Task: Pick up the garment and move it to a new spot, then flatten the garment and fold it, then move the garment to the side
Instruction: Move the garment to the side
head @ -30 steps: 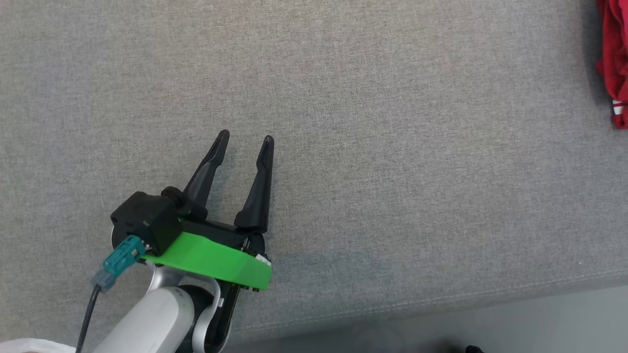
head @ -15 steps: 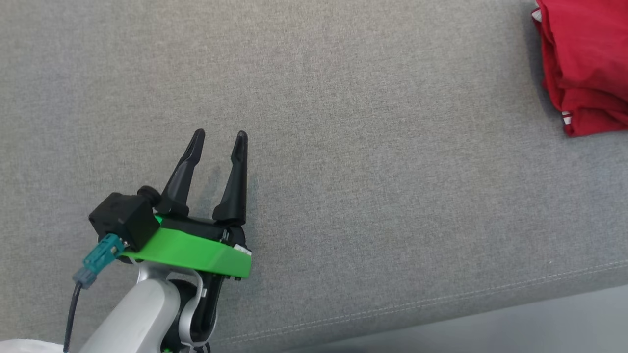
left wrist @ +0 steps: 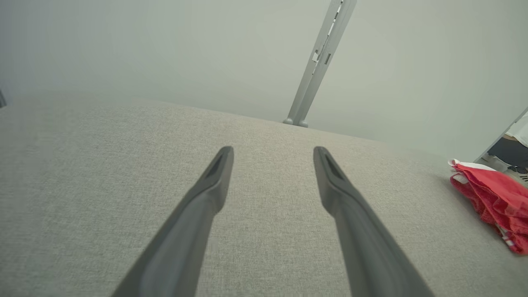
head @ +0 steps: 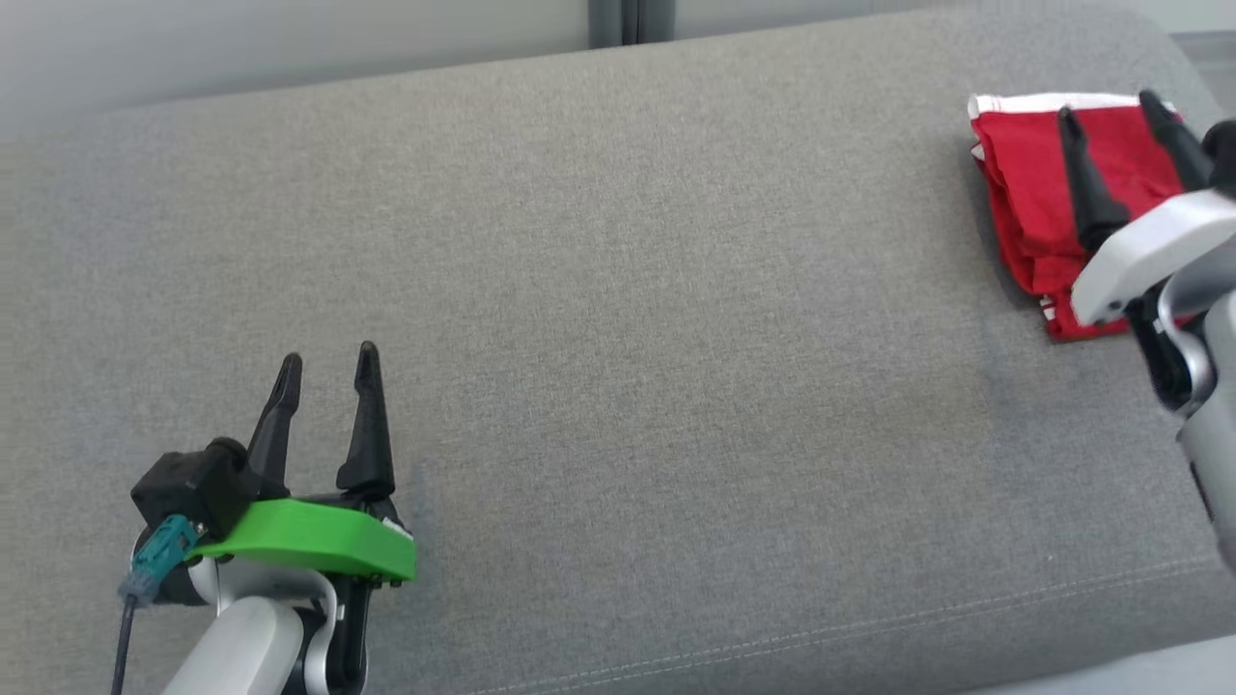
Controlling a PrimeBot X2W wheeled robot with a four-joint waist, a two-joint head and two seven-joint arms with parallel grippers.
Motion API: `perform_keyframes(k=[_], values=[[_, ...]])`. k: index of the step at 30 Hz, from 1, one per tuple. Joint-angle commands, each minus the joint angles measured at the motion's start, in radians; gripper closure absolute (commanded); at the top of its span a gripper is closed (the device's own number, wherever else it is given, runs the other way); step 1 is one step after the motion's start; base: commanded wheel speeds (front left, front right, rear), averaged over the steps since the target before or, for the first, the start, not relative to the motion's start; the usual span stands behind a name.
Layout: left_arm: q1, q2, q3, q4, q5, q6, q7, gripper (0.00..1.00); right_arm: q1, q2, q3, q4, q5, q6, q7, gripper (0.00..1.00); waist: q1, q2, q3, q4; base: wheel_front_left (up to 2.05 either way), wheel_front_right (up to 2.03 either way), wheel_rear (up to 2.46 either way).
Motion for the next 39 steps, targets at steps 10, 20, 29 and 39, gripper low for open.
perform_keyframes(k=[10,20,29,39], values=[[0.133,0.0,0.07,0.063,0.068,-0.028,-0.008,0.0,0.325,0.229,-0.206,-0.2,-0.205,-0.001,-0.008,0.0,0.0001,0.0,-0.14,0.049,0.0,0.0,0.0],[0.214,-0.003,0.135,0.085,0.109,-0.043,-0.008,0.0,0.531,0.389,-0.277,-0.409,-0.334,-0.001,0.024,0.0,0.0001,0.0,-0.169,0.07,0.0,0.0,0.0],[0.294,-0.011,0.152,0.064,0.137,-0.043,-0.008,0.0,0.655,0.411,-0.236,-0.498,-0.258,-0.001,0.033,0.0,0.0001,0.0,-0.195,0.077,0.0,0.0,0.0],[0.33,-0.016,0.151,0.033,0.161,-0.039,-0.007,0.0,0.699,0.41,-0.206,-0.512,-0.22,-0.001,0.012,0.0,0.0001,0.0,-0.205,0.082,0.0,0.0,0.0]])
